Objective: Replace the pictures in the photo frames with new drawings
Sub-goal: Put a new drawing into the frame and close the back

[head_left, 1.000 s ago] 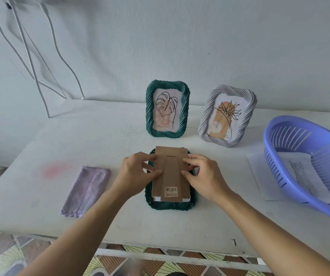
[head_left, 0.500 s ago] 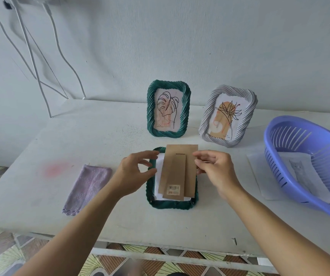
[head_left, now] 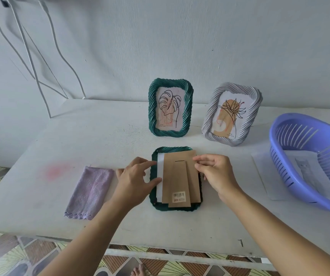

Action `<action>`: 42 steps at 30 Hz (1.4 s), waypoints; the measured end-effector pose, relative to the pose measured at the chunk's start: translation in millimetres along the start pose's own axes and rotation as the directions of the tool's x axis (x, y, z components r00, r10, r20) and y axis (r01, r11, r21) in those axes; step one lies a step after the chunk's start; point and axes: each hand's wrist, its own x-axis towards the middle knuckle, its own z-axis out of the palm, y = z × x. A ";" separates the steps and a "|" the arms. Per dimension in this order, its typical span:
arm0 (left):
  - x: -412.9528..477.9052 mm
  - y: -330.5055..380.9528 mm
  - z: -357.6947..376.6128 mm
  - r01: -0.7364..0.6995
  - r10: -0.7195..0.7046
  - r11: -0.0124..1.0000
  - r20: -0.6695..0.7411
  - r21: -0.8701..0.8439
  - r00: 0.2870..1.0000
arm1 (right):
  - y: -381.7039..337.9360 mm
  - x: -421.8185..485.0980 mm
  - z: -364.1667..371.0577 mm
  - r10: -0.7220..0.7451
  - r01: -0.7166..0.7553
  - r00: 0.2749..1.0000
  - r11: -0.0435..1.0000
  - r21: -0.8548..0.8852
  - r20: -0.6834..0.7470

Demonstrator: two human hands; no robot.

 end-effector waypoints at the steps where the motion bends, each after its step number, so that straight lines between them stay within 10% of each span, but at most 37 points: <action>1: 0.4 -0.6 0.6 -0.003 0.003 1.000 0.003 -0.005 1.000 | -0.8 0.0 1.0 -0.016 0.016 1.000 0.999 -0.047 -0.003; 8: 1.0 -5.3 3.3 -0.005 0.006 1.000 0.031 -0.026 1.000 | -3.7 -3.0 4.7 -0.175 0.168 0.984 0.927 -0.337 0.008; 32: 0.7 -5.9 9.6 0.011 -0.009 1.000 0.071 -0.023 0.997 | -10.9 8.7 1.0 0.015 -0.015 0.999 1.000 -0.019 -0.031; 42: 0.2 -4.9 9.9 0.025 -0.022 0.999 0.075 -0.048 0.997 | -9.6 7.5 9.8 -0.167 0.164 0.986 0.909 -0.384 0.025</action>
